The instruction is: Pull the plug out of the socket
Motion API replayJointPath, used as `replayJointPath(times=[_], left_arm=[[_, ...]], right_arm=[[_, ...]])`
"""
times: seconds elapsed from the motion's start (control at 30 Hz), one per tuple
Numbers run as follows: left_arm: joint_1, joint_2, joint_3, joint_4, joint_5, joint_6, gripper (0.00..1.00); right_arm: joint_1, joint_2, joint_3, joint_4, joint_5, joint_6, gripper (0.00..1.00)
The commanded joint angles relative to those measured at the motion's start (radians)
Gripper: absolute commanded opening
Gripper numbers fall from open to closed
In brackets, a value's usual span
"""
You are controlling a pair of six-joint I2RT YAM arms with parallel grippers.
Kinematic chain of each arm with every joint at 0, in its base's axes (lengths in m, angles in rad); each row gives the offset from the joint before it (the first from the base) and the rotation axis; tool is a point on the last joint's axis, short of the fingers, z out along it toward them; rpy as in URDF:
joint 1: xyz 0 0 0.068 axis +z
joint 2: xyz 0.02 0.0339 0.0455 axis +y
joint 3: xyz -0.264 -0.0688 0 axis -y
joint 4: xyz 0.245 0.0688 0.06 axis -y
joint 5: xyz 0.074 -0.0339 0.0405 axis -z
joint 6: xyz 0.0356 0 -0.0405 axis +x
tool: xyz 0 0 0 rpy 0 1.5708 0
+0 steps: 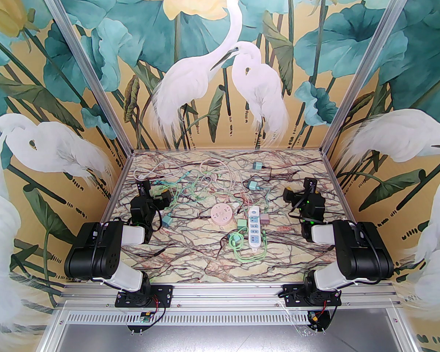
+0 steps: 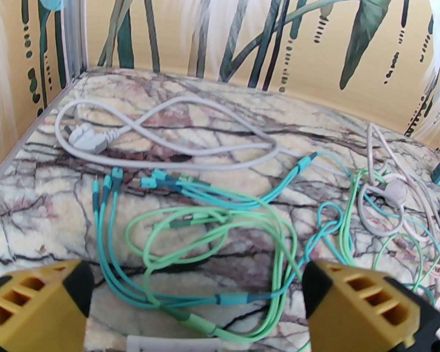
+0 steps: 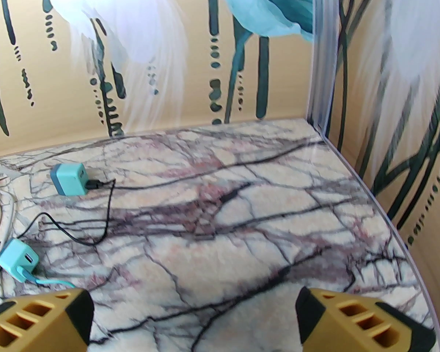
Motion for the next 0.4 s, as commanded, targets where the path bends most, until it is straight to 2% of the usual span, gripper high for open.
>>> replayJointPath(times=[0.0,0.37], left_arm=[[-0.003,-0.001,0.012,0.031,0.034,0.020,1.00],[-0.003,0.000,0.012,0.032,0.034,0.021,1.00]], right_arm=[[0.007,0.005,0.016,-0.031,0.001,-0.014,0.99],[0.015,0.005,0.020,-0.041,0.009,-0.026,0.99]])
